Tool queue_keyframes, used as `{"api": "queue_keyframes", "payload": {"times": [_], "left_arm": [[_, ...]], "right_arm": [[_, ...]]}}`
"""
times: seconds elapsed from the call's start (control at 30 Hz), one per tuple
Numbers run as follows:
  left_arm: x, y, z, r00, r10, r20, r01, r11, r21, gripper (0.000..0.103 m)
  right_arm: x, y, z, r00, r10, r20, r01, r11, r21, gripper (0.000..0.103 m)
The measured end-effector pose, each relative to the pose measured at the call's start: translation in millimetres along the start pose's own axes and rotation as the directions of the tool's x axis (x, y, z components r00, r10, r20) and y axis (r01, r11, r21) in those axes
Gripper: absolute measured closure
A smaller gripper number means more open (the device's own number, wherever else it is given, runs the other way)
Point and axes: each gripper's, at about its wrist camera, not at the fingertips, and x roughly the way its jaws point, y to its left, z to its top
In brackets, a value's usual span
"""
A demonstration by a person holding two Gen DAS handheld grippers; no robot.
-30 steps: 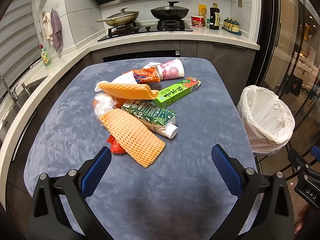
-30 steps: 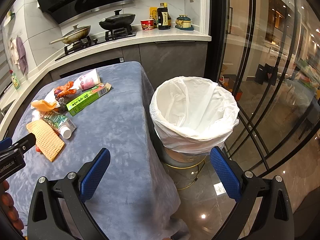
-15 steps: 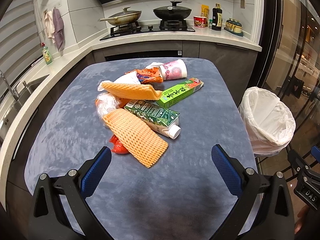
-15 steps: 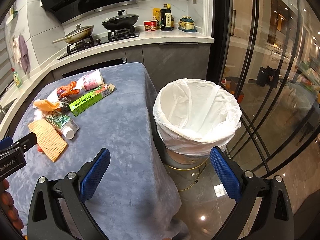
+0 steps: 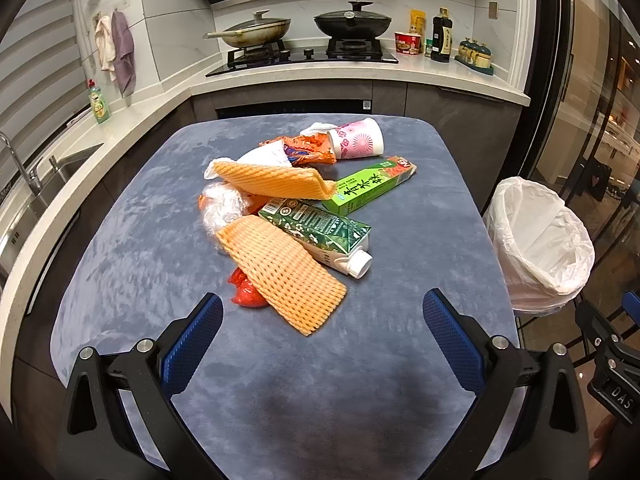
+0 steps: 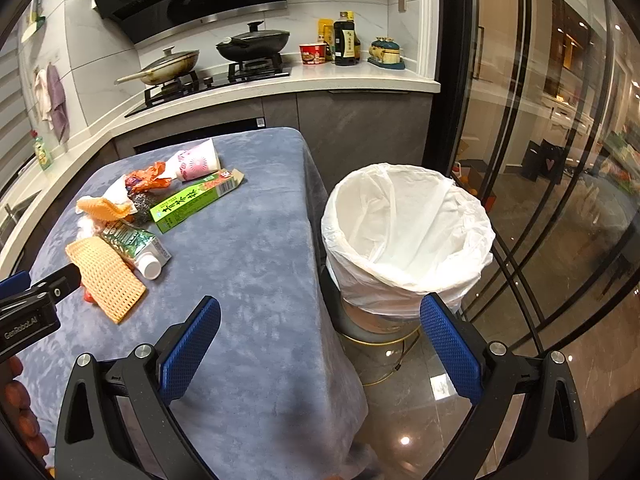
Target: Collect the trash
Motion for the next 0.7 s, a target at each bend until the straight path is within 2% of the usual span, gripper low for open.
{"api": "queue_keyframes", "payload": {"times": [0.33,0.7], "left_arm": [[3.2,9.8,0.6,1.000,0.005,-0.004,-0.006,1.000,-0.022,0.007],[14.5,31.3,1.2,1.000,-0.005,-0.027,0.003,0.998,-0.066,0.007]], "right_arm": [[-1.1,14.7,0.8,1.000,0.012,0.005,-0.012,0.999,-0.042,0.007],[4.7,16.6,0.3,1.000,0.014,-0.014,-0.015,0.999,-0.035,0.007]]}}
